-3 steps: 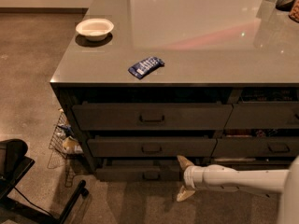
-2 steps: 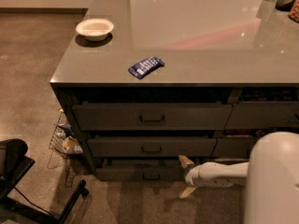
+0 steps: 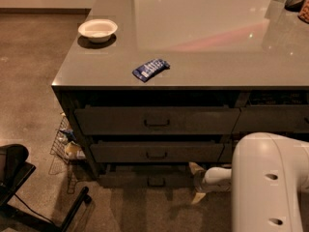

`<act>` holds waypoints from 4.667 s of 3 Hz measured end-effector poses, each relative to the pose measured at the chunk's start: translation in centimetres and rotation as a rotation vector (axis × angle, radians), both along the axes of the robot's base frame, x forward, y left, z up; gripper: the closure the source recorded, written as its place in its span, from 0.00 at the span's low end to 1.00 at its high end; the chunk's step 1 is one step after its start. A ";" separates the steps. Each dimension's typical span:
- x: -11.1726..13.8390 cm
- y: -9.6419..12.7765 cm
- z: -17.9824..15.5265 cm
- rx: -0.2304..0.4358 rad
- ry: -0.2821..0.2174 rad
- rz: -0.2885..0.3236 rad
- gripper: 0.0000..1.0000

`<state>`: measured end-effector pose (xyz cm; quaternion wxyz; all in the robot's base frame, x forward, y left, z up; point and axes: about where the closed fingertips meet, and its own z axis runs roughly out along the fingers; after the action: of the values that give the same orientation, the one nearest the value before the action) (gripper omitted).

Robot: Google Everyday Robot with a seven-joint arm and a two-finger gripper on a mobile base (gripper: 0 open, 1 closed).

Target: Open bottom drawer

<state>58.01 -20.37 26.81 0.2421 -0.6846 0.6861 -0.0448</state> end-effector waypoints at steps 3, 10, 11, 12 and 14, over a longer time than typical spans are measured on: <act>1.0 -0.3 -6.8 -0.101 0.091 0.063 0.03; 1.8 1.3 -8.9 -0.093 0.142 0.090 1.00; 1.8 1.3 -8.8 -0.093 0.142 0.090 1.00; 1.8 1.3 -8.6 -0.093 0.142 0.090 1.00; 1.8 1.3 -8.1 -0.093 0.142 0.090 1.00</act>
Offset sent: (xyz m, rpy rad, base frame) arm -0.0017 -0.0209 -0.0699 -0.1294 0.1129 0.0359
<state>59.79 -19.03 18.71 0.1625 -0.7267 0.6672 -0.0170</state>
